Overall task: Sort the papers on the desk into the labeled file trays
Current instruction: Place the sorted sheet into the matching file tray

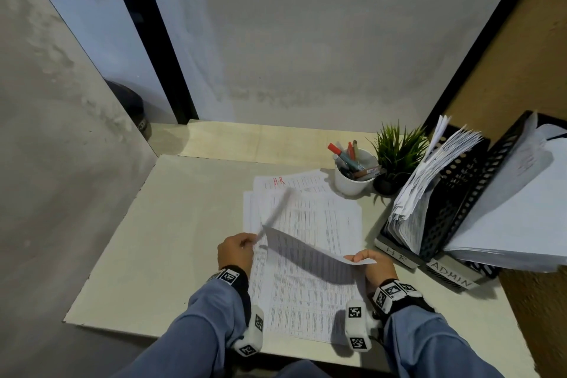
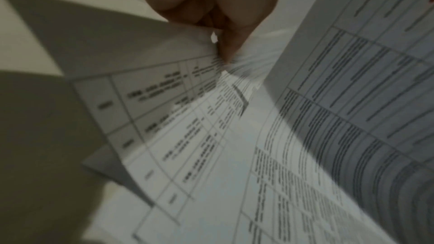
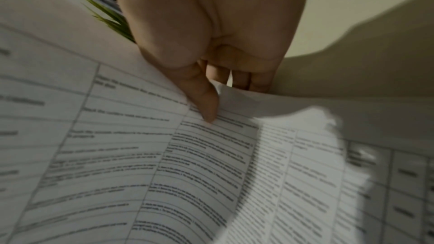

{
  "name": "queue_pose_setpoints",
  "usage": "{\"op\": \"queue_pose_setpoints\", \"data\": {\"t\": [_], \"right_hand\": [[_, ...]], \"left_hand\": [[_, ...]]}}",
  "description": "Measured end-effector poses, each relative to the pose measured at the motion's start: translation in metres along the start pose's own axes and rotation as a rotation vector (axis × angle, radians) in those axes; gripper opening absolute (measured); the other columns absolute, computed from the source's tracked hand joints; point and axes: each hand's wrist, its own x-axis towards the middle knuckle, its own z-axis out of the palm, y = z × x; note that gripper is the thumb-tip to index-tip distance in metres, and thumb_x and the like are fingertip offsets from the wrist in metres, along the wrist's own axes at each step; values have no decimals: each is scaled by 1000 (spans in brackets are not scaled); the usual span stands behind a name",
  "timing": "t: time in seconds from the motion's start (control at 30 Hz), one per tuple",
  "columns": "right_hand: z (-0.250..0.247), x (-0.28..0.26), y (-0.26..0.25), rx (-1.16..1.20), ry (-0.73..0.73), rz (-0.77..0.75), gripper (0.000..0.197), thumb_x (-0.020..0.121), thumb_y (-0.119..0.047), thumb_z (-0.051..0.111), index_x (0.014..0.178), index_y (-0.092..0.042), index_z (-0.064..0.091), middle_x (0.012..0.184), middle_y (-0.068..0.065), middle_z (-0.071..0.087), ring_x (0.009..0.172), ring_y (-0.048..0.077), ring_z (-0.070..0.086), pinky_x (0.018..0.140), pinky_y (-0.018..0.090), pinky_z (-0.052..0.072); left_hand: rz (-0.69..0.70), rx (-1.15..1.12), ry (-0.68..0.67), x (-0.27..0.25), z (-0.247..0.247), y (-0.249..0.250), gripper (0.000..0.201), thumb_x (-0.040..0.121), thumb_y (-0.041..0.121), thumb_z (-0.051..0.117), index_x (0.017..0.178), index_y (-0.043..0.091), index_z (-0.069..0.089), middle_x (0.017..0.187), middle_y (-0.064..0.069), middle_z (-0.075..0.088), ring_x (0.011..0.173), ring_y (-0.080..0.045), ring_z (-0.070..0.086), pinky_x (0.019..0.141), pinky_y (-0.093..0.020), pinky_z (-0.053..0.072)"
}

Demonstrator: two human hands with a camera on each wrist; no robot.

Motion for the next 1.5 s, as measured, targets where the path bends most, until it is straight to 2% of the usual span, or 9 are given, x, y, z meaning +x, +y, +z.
{"op": "queue_pose_setpoints", "data": {"t": [0.13,0.37,0.5,0.6,0.7,0.83,0.97,1.13,1.5], "right_hand": [[1,-3,-8,-117,54,-14,47,77,10,60,43,-23,59,69,7,62,69,20,57,70,23,52],[6,-2,-9,-18,78,51,26,69,11,57,57,-12,57,66,10,58,69,22,53,65,30,43],[9,-14,-18,129,14,45,27,69,24,49,68,-2,53,62,11,53,64,24,50,59,30,42],[14,-26,-33,122,-23,-28,19,76,16,55,73,-2,60,77,15,61,73,29,59,66,31,48],[19,-50,-59,161,-42,-181,11,82,11,57,90,9,65,82,26,65,80,39,64,60,19,54],[20,-77,-97,148,-26,-510,15,86,7,57,94,-1,66,76,-1,66,73,12,64,54,6,48],[22,-82,-102,165,-8,-627,17,83,8,59,89,-6,66,80,-4,67,68,-6,65,57,8,50],[30,-79,-66,83,-53,-432,23,84,7,57,79,-15,62,80,3,65,89,26,66,57,13,53],[-89,-120,-160,3,343,-885,28,86,-3,59,107,-20,62,99,-6,66,91,5,62,78,13,50]], "left_hand": [[-94,-220,62,-6,1,-2,39,79,-10,47,58,16,67,95,-2,66,94,-24,61,78,-22,44],[-395,-568,-203,-11,8,13,43,68,-16,41,34,8,53,77,-17,67,74,-33,58,77,-37,49],[-396,-492,-295,-18,8,22,22,78,22,54,60,10,57,64,-8,54,63,-28,48,63,-32,43],[-385,-667,-459,-20,9,26,56,88,63,41,109,19,68,105,-6,71,99,-30,65,94,-44,48],[-204,-602,-393,-29,3,47,39,84,47,63,113,21,62,123,1,63,110,-19,61,104,-40,43],[18,-631,-239,-40,-11,82,19,83,3,67,93,19,66,93,-2,73,77,-6,71,65,-22,56],[126,-590,-171,-42,-21,94,20,81,6,70,96,20,65,88,9,69,78,-4,68,59,-14,53],[106,-288,-313,-50,-7,60,29,85,19,67,113,19,61,106,2,68,97,-13,65,74,-17,51],[721,-311,-323,-103,-21,199,36,88,29,55,57,10,50,48,7,42,47,-3,41,47,-17,32]]}}
